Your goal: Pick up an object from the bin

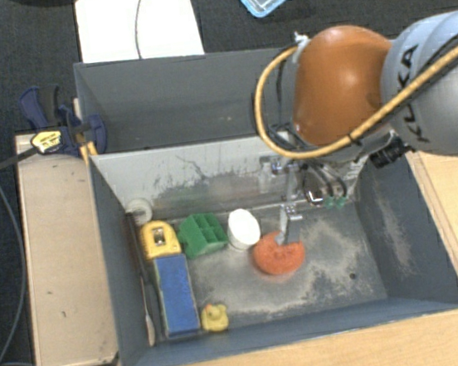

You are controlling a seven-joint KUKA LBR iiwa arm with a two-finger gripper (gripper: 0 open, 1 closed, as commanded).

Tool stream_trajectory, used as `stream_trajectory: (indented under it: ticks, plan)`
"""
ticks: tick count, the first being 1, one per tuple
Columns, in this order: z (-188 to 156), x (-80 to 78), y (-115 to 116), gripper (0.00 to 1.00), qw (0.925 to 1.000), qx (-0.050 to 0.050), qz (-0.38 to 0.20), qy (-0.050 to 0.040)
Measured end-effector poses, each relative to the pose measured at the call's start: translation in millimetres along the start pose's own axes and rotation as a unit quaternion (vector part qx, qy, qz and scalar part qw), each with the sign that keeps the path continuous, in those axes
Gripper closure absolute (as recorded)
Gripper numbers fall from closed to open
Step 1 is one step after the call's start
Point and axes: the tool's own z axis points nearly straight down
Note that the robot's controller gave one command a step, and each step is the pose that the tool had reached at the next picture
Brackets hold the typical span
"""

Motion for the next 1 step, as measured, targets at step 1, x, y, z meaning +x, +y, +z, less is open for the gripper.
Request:
stream_trajectory:
  ticks: [1]
  plan:
    - [-4.6, -1.5, -0.4, 0.0, 1.0, 0.0, 0.001, -0.0042]
